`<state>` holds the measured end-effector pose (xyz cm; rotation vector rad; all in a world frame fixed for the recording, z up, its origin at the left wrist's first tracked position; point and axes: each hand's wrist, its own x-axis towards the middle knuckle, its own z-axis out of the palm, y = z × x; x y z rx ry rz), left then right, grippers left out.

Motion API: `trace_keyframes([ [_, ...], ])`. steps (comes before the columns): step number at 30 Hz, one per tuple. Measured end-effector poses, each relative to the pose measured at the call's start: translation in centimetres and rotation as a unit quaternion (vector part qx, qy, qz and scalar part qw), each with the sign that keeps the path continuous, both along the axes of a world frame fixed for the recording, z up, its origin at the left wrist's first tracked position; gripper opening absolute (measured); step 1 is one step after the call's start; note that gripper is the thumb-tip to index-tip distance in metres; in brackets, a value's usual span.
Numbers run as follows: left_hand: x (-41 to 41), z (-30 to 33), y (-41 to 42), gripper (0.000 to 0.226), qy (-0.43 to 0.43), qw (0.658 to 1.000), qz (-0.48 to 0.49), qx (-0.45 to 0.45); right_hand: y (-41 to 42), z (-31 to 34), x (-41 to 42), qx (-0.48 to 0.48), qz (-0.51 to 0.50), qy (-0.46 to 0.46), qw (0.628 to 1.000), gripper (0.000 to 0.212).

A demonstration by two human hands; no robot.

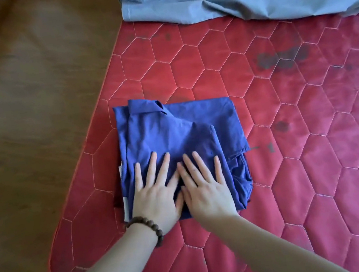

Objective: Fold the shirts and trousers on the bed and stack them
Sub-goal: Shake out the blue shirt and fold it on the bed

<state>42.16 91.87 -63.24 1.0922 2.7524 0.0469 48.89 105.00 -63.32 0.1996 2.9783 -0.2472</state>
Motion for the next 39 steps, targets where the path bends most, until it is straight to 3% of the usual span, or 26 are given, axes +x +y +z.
trace_keyframes([
  [8,-0.2,-1.8,-0.6,0.065,0.009,0.998,0.054,-0.002,3.0,-1.6,1.3,0.000,-0.142,-0.023,0.990,0.056],
  [11,-0.4,-1.0,-0.4,0.060,-0.007,0.998,0.062,0.008,3.9,-1.2,1.9,-0.021,-0.138,-0.045,0.989,0.054],
  [14,-0.8,0.0,-0.2,0.051,-0.034,0.993,0.083,0.072,4.1,-0.4,1.2,-0.036,-0.125,-0.063,0.989,0.054],
  [18,-2.4,0.9,-1.3,0.055,-0.004,0.983,0.131,0.126,5.4,1.4,-0.2,-0.048,-0.130,0.036,0.990,0.053],
  [20,-3.2,1.0,-1.9,0.061,-0.019,0.987,0.130,0.094,6.2,1.7,-1.4,-0.059,-0.118,0.033,0.991,0.060],
  [24,-3.4,-0.4,-2.7,0.075,-0.066,0.985,0.155,-0.021,6.7,-0.2,-3.0,-0.010,-0.038,-0.106,0.994,0.065],
  [30,-3.1,-0.9,-2.4,0.078,-0.058,0.982,0.179,-0.032,6.2,-0.7,-3.3,0.033,-0.052,-0.122,0.991,0.062],
  [39,-1.4,4.1,-2.2,0.073,-0.046,0.986,0.160,0.020,4.7,4.2,0.3,-0.022,-0.127,-0.084,0.988,0.058],
])
